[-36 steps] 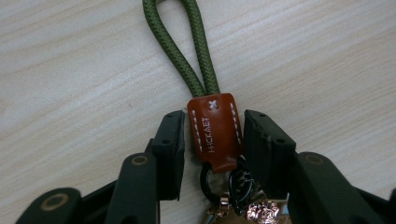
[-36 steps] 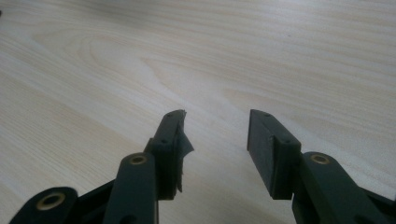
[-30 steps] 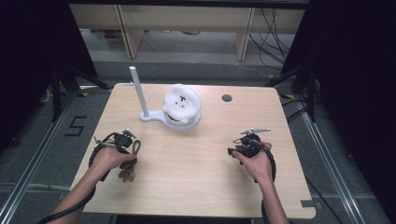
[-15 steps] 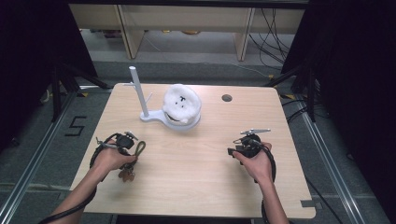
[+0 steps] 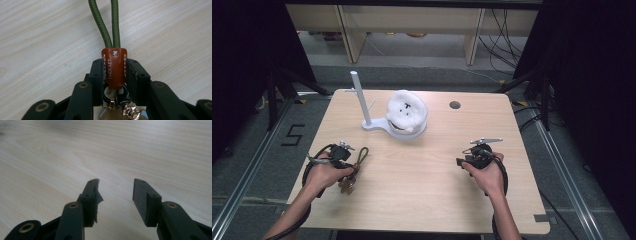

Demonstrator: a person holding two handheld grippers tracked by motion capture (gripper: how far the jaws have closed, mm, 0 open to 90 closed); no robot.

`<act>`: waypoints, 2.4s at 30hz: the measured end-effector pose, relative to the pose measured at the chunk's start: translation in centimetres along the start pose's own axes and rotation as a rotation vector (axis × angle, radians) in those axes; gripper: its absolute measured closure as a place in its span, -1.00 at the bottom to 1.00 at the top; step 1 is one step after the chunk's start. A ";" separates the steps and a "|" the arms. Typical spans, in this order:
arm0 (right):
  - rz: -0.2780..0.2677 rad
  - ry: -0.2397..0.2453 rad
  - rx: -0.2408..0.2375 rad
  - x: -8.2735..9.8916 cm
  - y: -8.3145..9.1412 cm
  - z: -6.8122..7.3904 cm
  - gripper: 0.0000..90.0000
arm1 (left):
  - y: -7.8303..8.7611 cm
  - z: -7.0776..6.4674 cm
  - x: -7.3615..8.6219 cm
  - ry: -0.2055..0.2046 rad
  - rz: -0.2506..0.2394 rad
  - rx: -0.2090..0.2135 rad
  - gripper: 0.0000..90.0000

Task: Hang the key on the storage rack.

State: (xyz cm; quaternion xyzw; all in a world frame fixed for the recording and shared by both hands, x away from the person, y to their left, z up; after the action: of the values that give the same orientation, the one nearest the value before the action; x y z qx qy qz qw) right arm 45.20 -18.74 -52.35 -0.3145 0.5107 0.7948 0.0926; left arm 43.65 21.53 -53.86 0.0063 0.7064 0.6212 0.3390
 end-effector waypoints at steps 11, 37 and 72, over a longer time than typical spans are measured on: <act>-0.002 0.003 0.000 0.1 -0.1 0.0 0.25 | 0.9 0.2 0.2 0.058 -0.181 0.023 0.50; -0.033 0.051 0.004 -0.2 -0.2 -0.5 0.24 | 3.3 1.0 -0.8 0.117 -0.501 -0.017 0.50; -0.047 0.013 0.021 -0.2 -0.1 -0.3 0.23 | 6.0 2.1 -2.7 0.153 -0.668 -0.068 0.50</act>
State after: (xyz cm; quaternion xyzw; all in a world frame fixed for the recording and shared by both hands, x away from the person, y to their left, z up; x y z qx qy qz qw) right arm 45.50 -18.87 -52.40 -0.3305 0.5123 0.7848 0.1111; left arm 44.26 23.56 -47.25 -0.2832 0.6718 0.4978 0.4697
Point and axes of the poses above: each handheld gripper's, and its own axes: y roughly backward along the jaws, x roughly out of its underside, z roughly to its left, the point moved 7 cm from there along -y, roughly forward along the jaws, and after that the axes turned 3 degrees about -x, right-handed, at the moved point
